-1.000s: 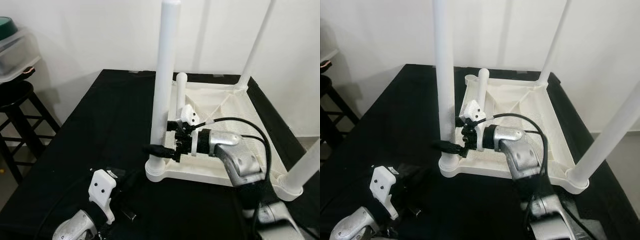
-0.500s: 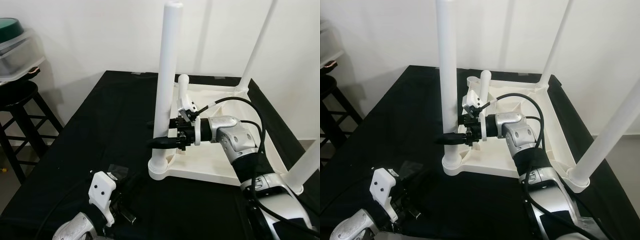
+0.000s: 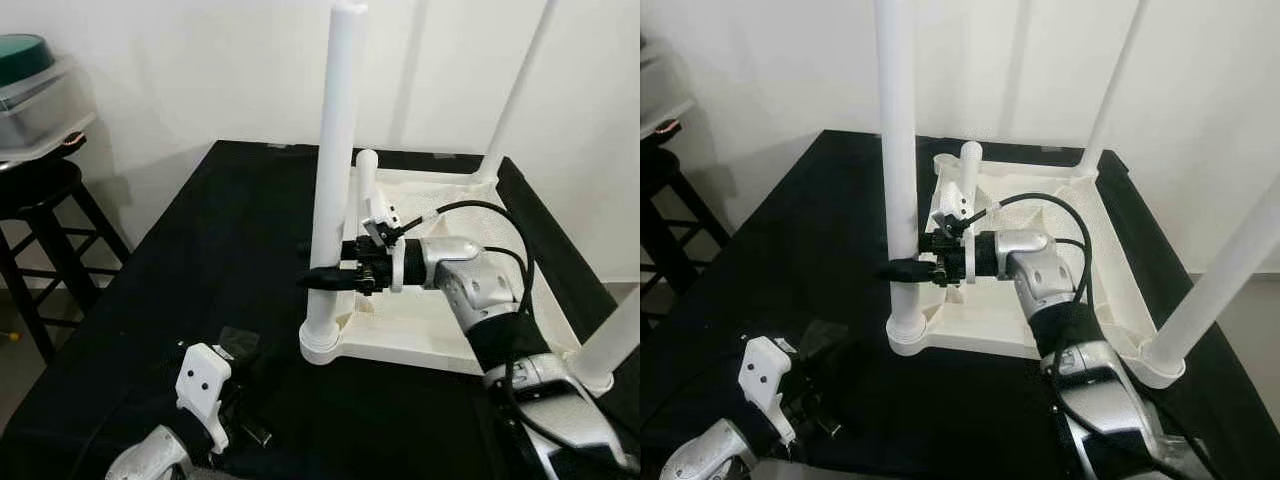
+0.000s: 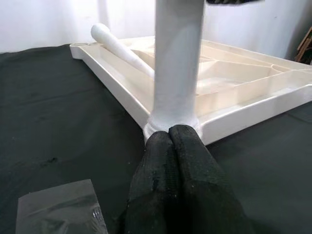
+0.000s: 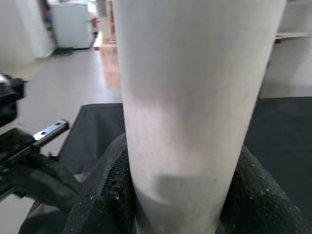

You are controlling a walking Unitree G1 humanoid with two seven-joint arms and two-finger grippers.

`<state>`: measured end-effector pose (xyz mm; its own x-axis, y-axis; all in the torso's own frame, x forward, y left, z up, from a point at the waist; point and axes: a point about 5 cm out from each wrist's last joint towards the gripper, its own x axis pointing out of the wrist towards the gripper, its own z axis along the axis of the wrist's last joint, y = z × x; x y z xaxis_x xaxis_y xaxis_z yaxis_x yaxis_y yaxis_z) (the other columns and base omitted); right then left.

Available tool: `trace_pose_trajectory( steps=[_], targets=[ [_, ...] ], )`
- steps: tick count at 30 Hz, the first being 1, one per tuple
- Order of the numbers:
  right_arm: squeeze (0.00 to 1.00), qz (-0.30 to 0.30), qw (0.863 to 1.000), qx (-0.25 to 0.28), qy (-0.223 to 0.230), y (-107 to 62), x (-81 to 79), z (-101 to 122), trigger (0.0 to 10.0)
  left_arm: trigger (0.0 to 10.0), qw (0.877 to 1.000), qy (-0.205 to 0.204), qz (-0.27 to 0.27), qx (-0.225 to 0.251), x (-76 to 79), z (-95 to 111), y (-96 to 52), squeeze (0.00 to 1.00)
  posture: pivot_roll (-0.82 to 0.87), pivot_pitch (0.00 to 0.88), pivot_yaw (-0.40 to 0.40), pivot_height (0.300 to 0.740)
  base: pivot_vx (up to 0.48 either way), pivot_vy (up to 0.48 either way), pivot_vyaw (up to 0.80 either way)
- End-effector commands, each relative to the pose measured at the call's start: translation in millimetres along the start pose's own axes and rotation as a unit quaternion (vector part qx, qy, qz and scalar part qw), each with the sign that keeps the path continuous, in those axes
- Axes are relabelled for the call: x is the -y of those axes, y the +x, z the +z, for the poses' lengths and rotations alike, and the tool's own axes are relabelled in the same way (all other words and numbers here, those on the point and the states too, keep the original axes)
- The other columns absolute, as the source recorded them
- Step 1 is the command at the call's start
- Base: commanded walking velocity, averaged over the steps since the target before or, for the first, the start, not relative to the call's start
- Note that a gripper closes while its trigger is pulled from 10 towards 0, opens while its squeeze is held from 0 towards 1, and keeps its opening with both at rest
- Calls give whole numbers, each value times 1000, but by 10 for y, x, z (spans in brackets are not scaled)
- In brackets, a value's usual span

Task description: Building children table

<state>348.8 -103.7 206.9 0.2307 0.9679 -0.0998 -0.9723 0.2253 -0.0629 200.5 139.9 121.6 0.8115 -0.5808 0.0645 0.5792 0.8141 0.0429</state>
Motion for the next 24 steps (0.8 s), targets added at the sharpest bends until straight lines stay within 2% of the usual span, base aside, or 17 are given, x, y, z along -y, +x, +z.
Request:
trace_pose_trajectory(
  steps=[1, 2, 4, 5, 6, 9, 13, 14, 17, 18, 19, 20, 21, 22, 23, 24],
  targets=[
    [0, -109, 994, -11, 16, -3, 9, -87, 0, 0, 1000, 8, -3, -3, 2, 12, -13, 0, 21, 29, -41, 740, 0, 0, 0],
    [0, -264, 963, -12, 46, 63, -96, -301, 0, 0, 1000, 8, -2, -3, -9, 21, -23, 0, 7, 39, -36, 740, 0, 0, 0],
    [0, -264, 963, -12, 46, 63, -96, -301, 0, 0, 1000, 8, -2, -3, -9, 21, -23, 0, 7, 39, -36, 740, 0, 0, 0],
    [0, -323, 942, -35, 79, 125, -388, -576, 0, 0, 1000, 8, -1, -2, -17, 32, -26, 0, 15, 51, -29, 740, 0, 0, 0],
    [0, -359, 931, -47, 50, 134, -509, -586, 0, 0, 1000, 8, -2, -2, -32, 32, -30, 0, 0, 49, -6, 740, 0, 0, 0],
    [0, -364, 929, -42, 50, 143, -523, -572, 0, 0, 1000, 8, -2, -2, -35, 31, -30, 0, -13, 35, -5, 740, 0, 0, 0],
    [0, -337, 937, -63, 64, 203, -477, -627, 0, 0, 1000, 6, -6, -4, -30, 18, -23, 0, 7, 34, -12, 740, 0, 0, 0],
    [0, -342, 935, -66, 60, 206, -485, -621, 3098, 0, 1000, 7, -2, -4, -32, 18, -28, 0, 13, 33, -14, 740, 0, 0, 0],
    [0, -347, 934, -65, 56, 204, -488, -605, 3098, 0, 1000, 8, 2, -4, -34, 18, -33, 0, 13, 33, -14, 740, 0, 0, 0],
    [0, -345, 934, -58, 74, 211, -510, -589, 10000, 0, 1000, 8, 4, -3, -33, 18, -35, 0, 14, 30, -15, 740, 0, 0, 0],
    [976, -324, 941, -48, 90, 228, -523, -555, 10000, 0, 1000, 8, 3, -4, -32, 16, -35, 0, 16, 26, -16, 740, 0, 0, 0],
    [976, -324, 941, -48, 90, 228, -523, -555, 10000, 0, 1000, 8, 3, -4, -32, 16, -35, 0, 16, 26, -16, 740, 0, 0, 0],
    [1000, -285, 953, -35, 98, 249, -522, -500, 10000, 0, 1000, 8, 2, -4, -29, 13, -33, 0, 16, 23, -15, 740, 0, 0, 0],
    [1000, -285, 953, -35, 98, 249, -522, -500, 10000, 0, 1000, 8, 2, -4, -29, 13, -33, 0, 16, 23, -15, 740, 0, 0, 0],
    [1000, -248, 965, -22, 82, 242, -491, -390, 10000, 0, 1000, 8, 1, -4, -25, 10, -28, 0, 18, 19, -18, 740, 0, 0, 0],
    [1000, -248, 965, -22, 82, 242, -491, -390, 10000, 0, 1000, 8, 1, -4, -25, 10, -28, 0, 18, 19, -18, 740, 0, 0, 0]
  ],
)
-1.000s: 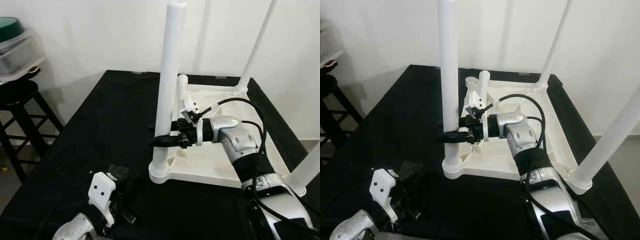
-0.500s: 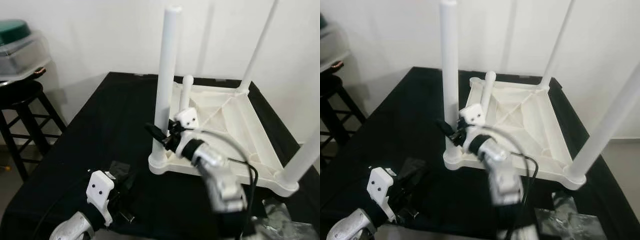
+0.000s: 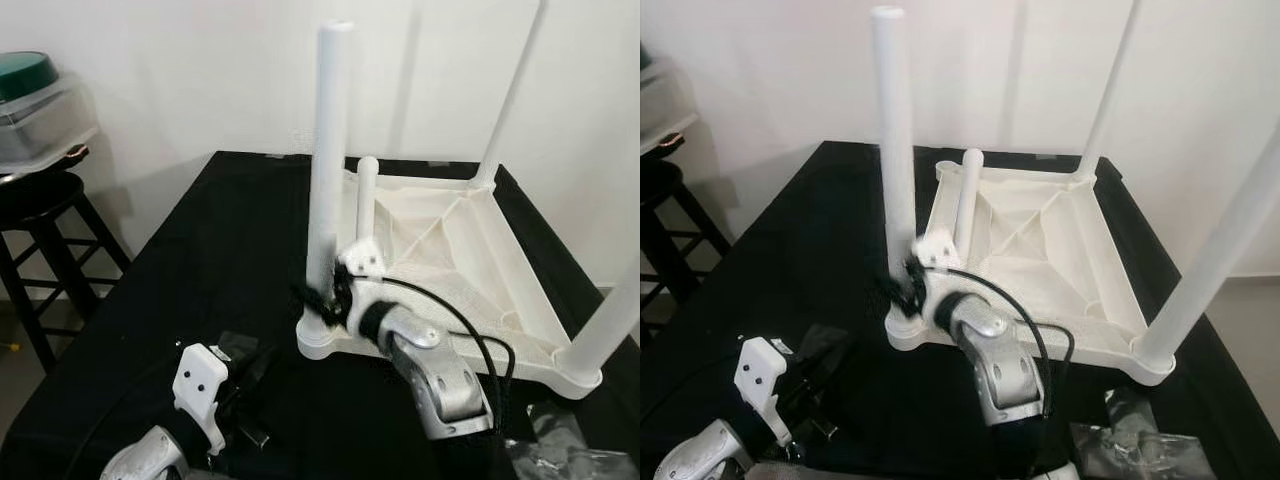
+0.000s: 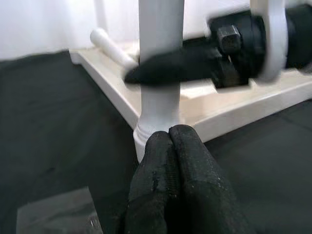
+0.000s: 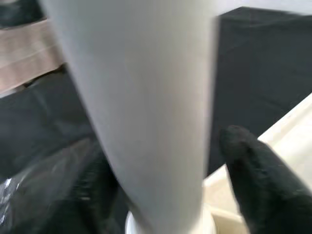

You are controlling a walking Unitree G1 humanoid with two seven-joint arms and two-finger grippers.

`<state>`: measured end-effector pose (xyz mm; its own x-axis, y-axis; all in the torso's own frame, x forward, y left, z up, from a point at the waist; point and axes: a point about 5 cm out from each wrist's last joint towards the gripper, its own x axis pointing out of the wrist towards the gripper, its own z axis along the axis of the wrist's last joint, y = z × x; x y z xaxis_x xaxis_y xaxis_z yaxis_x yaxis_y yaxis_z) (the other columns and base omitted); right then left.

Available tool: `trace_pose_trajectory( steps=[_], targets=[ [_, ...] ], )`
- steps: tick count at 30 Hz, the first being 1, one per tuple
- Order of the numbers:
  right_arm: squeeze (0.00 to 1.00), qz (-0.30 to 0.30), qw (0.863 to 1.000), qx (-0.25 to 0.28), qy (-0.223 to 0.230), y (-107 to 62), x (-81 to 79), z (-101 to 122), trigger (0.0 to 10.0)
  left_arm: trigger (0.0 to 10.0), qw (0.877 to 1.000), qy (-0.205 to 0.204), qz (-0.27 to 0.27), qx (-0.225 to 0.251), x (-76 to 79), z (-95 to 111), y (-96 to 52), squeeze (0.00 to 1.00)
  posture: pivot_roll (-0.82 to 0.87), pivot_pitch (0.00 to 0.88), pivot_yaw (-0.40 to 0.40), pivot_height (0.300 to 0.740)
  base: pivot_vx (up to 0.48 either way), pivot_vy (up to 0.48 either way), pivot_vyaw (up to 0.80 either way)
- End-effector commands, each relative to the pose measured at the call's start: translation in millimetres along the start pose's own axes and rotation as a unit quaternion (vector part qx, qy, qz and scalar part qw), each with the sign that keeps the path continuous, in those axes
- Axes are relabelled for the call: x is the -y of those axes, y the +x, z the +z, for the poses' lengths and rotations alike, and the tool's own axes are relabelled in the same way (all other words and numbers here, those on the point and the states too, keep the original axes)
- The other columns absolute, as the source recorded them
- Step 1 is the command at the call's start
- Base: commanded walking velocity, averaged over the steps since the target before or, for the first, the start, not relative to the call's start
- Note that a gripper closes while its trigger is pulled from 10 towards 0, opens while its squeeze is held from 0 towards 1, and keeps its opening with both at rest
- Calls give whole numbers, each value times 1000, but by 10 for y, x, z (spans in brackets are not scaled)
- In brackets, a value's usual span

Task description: Building children table

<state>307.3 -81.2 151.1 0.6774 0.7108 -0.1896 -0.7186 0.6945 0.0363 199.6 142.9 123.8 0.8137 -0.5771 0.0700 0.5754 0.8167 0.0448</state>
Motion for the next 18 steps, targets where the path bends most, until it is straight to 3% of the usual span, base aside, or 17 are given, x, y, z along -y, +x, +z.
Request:
trace_pose_trajectory(
  steps=[1, 2, 3, 5, 6, 7, 8, 9, 16, 17, 18],
  targets=[
    [1000, 74, 996, 43, -34, 19, -12, 283, 10000, 0, 1000, 6, -3, -7, 0, -16, 1, 0, 18, 16, -19, 740, 0, 0, 0],
    [1000, 120, 989, 53, -66, -9, 17, 400, 10000, 0, 1000, 6, -4, -7, 5, -19, 6, 0, 20, 13, -19, 740, 0, 0, 0],
    [1000, 120, 989, 53, -66, -9, 17, 400, 10000, 0, 1000, 6, -4, -7, 5, -19, 6, 0, 20, 13, -19, 740, 0, 0, 0],
    [1000, 217, 965, 60, -136, -88, 63, 584, 10000, 0, 1000, 6, -5, -7, 10, -22, 12, 0, 23, 12, -20, 740, 0, 0, 0],
    [1000, 217, 965, 60, -136, -88, 63, 584, 10000, 0, 1000, 6, -5, -7, 10, -22, 12, 0, 23, 12, -20, 740, 0, 0, 0],
    [737, 250, 953, 47, -162, -105, 115, 629, 10000, 0, 1000, 6, -5, -7, 12, -23, 16, 0, 29, 11, -23, 740, 0, 0, 0],
    [737, 270, 946, 36, -177, -117, 155, 656, 10000, 0, 1000, 6, -5, -7, 13, -23, 19, 0, 29, 11, -23, 740, 0, 0, 0],
    [0, 283, 942, 26, -180, -95, 217, 694, 10000, 0, 1000, 7, -4, -7, 14, -26, 21, 0, 34, 8, -25, 740, 0, 0, 0],
    [0, 284, 945, 16, -162, 81, 386, 805, 10000, 0, 1000, 9, -1, -8, 16, -25, 21, 0, 44, 9, -27, 740, 0, 0, 0],
    [0, 285, 946, 15, -156, 102, 402, 805, 588, 0, 1000, 9, -1, -8, 17, -24, 19, 0, 46, 10, -26, 740, 0, 0, 0],
    [0, 285, 946, 15, -156, 102, 402, 805, 588, 0, 1000, 9, -1, -8, 17, -24, 19, 0, 46, 10, -26, 740, 0, 0, 0]
  ],
)
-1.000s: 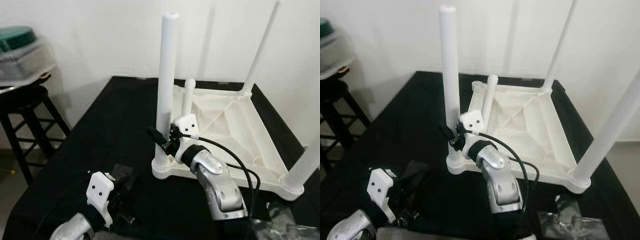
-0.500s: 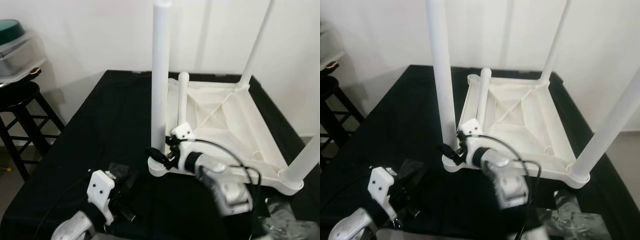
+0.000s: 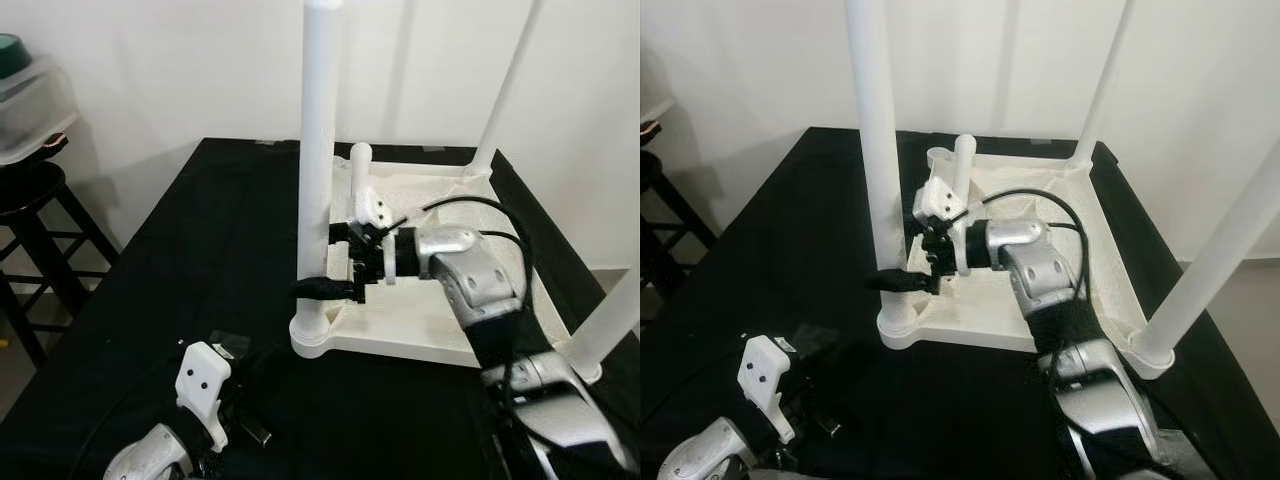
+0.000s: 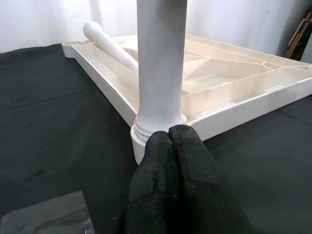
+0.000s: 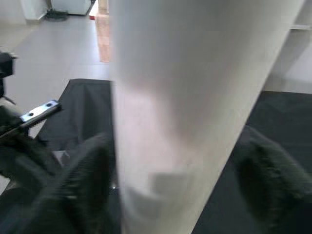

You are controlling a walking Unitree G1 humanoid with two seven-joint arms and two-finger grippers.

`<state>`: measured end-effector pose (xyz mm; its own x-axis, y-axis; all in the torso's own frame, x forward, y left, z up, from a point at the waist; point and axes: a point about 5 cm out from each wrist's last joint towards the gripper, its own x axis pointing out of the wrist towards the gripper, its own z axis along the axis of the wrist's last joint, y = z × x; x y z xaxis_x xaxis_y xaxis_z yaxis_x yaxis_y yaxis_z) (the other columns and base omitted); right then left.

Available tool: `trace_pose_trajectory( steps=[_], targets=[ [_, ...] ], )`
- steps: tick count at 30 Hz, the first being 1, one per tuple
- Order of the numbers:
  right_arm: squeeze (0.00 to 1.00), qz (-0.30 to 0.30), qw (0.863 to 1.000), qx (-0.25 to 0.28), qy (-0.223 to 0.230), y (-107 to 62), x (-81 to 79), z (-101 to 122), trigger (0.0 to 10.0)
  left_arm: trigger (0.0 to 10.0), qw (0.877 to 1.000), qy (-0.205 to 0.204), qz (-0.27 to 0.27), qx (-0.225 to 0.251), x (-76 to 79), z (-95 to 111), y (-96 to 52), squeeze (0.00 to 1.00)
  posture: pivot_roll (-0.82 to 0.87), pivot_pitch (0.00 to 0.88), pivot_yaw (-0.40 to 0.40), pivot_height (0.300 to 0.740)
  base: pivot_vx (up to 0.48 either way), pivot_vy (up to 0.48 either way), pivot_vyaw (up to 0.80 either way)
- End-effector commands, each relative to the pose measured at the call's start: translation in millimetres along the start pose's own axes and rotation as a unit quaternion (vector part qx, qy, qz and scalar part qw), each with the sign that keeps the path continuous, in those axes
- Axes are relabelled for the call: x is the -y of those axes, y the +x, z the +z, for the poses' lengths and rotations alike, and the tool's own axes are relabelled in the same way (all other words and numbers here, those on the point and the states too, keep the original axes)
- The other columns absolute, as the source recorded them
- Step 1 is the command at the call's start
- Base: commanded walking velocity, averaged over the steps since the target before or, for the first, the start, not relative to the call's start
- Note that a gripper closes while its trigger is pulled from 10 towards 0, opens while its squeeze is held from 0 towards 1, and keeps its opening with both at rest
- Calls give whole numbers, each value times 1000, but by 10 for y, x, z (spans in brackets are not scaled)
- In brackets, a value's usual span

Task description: Building children table

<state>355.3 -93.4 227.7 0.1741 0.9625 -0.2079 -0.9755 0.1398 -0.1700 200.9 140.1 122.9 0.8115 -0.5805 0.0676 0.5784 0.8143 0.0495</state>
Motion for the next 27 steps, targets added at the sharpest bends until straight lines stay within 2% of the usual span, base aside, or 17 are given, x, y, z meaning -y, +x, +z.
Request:
trace_pose_trajectory(
  steps=[1, 13, 16, 17, 18, 19, 20, 21, 22, 23, 24, 25, 26, 27],
  targets=[
    [0, 7, 1000, 12, 12, 14, 23, -12, 0, 0, 1000, 7, 1, -7, 2, -11, -10, 0, 46, 12, -24, 740, 0, 0, 0],
    [0, 15, 1000, 14, 22, -39, 80, -109, 0, 0, 1000, 7, 0, -8, -7, -14, -17, 0, 46, 15, -21, 740, 0, 0, 0],
    [0, -2, 1000, 9, 19, -58, 94, -136, 0, 0, 1000, 7, 1, -8, -8, -15, -18, 0, 44, 16, -21, 740, 0, 0, 0],
    [0, -39, 999, 1, 18, -80, 103, -180, 0, 0, 1000, 7, 1, -8, -7, -12, -19, 0, 44, 20, -22, 740, 0, 0, 0],
    [0, -39, 999, 1, 18, -80, 103, -180, 0, 0, 1000, 7, 1, -8, -7, -12, -19, 0, 44, 20, -22, 740, 0, 0, 0],
    [0, -93, 995, -6, 36, -80, 96, -263, 0, 0, 1000, 7, 1, -8, -9, -8, -26, 0, 43, 26, -21, 740, 0, 0, 0],
    [0, -179, 981, -8, 80, -26, 35, -410, 0, 0, 1000, 7, 2, -8, -13, -2, -35, 0, 44, 33, -23, 740, 0, 0, 0],
    [0, -271, 955, -4, 120, 28, -38, -544, 0, 0, 1000, 8, 2, -7, -24, 5, -45, 0, 44, 37, -18, 740, 0, 0, 0],
    [0, -271, 955, -4, 120, 28, -38, -544, 0, 0, 1000, 8, 2, -7, -24, 5, -45, 0, 44, 37, -18, 740, 0, 0, 0],
    [0, -370, 915, -1, 158, 54, -130, -682, 0, 0, 1000, 8, 3, -7, -31, 9, -52, 0, 44, 37, -18, 740, 0, 0, 0],
    [0, -370, 915, -1, 158, 54, -130, -682, 0, 0, 1000, 8, 3, -7, -31, 9, -52, 0, 44, 37, -18, 740, 0, 0, 0],
    [0, -416, 890, -3, 188, 125, -378, -835, 0, 0, 1000, 8, 3, -7, -42, 17, -55, 0, 37, 47, 1, 740, 0, 0, 0],
    [0, -437, 877, -3, 202, 158, -542, -905, 0, 0, 1000, 8, 3, -7, -48, 22, -56, 0, 37, 47, 1, 740, 0, 0, 0],
    [0, -441, 880, 5, 176, 151, -562, -829, 0, 0, 1000, 8, 2, -7, -59, 20, -56, 0, 29, 47, 12, 740, 0, 0, 0]
  ],
)
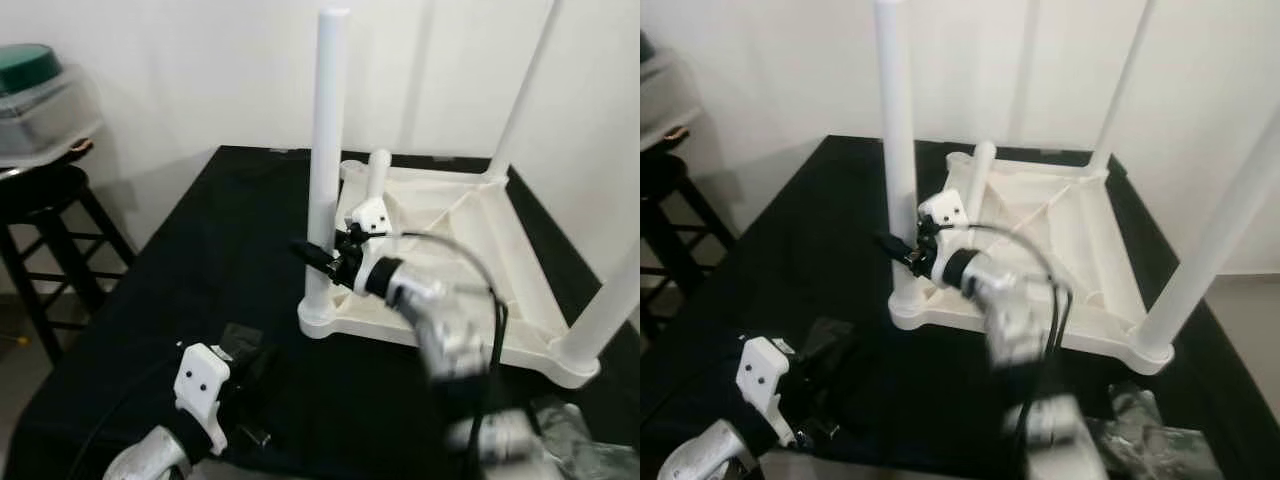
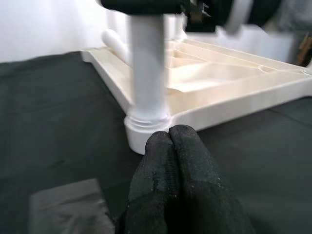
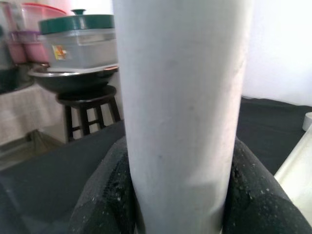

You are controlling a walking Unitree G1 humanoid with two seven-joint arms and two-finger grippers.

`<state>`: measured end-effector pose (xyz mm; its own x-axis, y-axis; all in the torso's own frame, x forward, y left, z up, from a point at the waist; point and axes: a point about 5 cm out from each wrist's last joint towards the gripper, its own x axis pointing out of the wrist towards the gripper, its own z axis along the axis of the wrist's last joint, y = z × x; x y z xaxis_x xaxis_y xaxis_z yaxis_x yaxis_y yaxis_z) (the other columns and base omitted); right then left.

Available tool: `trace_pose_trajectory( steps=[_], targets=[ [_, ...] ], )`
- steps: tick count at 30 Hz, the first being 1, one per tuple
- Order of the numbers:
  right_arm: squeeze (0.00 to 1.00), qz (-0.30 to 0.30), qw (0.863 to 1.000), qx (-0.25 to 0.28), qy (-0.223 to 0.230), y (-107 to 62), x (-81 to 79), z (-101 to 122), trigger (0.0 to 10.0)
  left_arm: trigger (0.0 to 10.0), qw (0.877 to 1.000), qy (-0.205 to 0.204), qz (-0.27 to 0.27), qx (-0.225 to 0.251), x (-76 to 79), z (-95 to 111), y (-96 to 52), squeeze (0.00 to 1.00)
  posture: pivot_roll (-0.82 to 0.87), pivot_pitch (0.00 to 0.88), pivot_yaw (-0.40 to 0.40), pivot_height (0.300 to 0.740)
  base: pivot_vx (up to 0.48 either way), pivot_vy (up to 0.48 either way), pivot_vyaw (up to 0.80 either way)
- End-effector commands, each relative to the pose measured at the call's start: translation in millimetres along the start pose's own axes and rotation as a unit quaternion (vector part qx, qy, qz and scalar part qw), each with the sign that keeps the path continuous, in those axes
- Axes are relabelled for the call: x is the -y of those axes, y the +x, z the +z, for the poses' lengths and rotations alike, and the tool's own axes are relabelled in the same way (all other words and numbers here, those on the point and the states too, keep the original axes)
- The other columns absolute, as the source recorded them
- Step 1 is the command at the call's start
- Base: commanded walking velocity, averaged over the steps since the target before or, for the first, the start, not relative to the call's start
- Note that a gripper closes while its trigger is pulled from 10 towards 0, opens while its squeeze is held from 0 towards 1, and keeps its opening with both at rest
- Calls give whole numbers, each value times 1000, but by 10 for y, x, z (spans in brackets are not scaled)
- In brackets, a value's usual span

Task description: Building children table

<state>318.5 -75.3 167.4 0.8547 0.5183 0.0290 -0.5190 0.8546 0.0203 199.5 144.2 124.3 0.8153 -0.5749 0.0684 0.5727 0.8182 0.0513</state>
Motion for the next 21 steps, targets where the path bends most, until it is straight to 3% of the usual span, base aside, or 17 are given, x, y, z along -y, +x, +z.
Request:
trace_pose_trajectory(
  steps=[1, 5, 8, 9, 10, 11, 12, 13, 14, 15, 16, 18, 19, 20, 21],
  targets=[
    [0, -34, 997, -68, -3, -114, 104, -245, 0, 0, 1000, 7, -1, -8, -40, 2, -22, 0, 29, 47, 12, 740, 0, 0, 0],
    [0, -29, 996, -83, 10, -20, 274, -244, 0, 0, 1000, 5, -12, -10, -23, -8, 1, 0, 41, 33, -6, 740, 0, 0, 0],
    [0, -22, 996, -89, 9, -2, 266, -248, 0, 0, 1000, 5, -12, -10, -21, -7, 0, 0, 35, 34, -2, 740, 0, 0, 0],
    [0, -19, 995, -95, -1, 9, 247, -237, 4118, 0, 1000, 6, -7, -9, -21, -4, -5, 0, 39, 35, -2, 740, 0, 0, 0],
    [0, -19, 995, -95, -1, 9, 247, -237, 4118, 0, 1000, 6, -7, -9, -21, -4, -5, 0, 39, 35, -2, 740, 0, 0, 0],
    [0, -9, 996, -92, 4, 15, 210, -184, 10000, 0, 1000, 7, -2, -8, -22, -1, -9, 0, 44, 33, -6, 740, 0, 0, 0],
    [267, 26, 996, -83, 17, 32, 177, -109, 10000, 0, 1000, 8, 1, -7, -22, 2, -11, 0, 47, 33, -10, 740, 0, 0, 0],
    [267, 26, 996, -83, 17, 32, 177, -109, 10000, 0, 1000, 8, 1, -7, -22, 2, -11, 0, 47, 33, -10, 740, 0, 0, 0],
    [1000, 90, 993, -67, 23, 56, 148, 2, 10000, 0, 1000, 8, 2, -7, -21, 2, -10, 0, 47, 30, -11, 740, 0, 0, 0],
    [1000, 90, 993, -67, 23, 56, 148, 2, 10000, 0, 1000, 8, 2, -7, -21, 2, -10, 0, 47, 30, -11, 740, 0, 0, 0],
    [1000, 170, 985, -37, 7, 51, 129, 195, 10000, 0, 1000, 9, 1, -7, -20, 1, -6, 0, 47, 26, -13, 740, 0, 0, 0],
    [1000, 193, 981, -25, -10, 47, 142, 263, 10000, 0, 1000, 8, 1, -7, -19, 1, -5, 0, 47, 26, -13, 740, 0, 0, 0],
    [1000, 269, 961, -12, -53, 31, 263, 406, 10000, 0, 1000, 8, -1, -7, -11, -5, 7, 0, 48, 19, -16, 740, 0, 0, 0],
    [1000, 269, 961, -12, -53, 31, 263, 406, 10000, 0, 1000, 8, -1, -7, -11, -5, 7, 0, 48, 19, -16, 740, 0, 0, 0],
    [0, 301, 951, -14, -72, 23, 326, 447, 10000, 0, 1000, 8, -2, -7, -8, -9, 12, 0, 52, 16, -16, 740, 0, 0, 0]
  ],
)
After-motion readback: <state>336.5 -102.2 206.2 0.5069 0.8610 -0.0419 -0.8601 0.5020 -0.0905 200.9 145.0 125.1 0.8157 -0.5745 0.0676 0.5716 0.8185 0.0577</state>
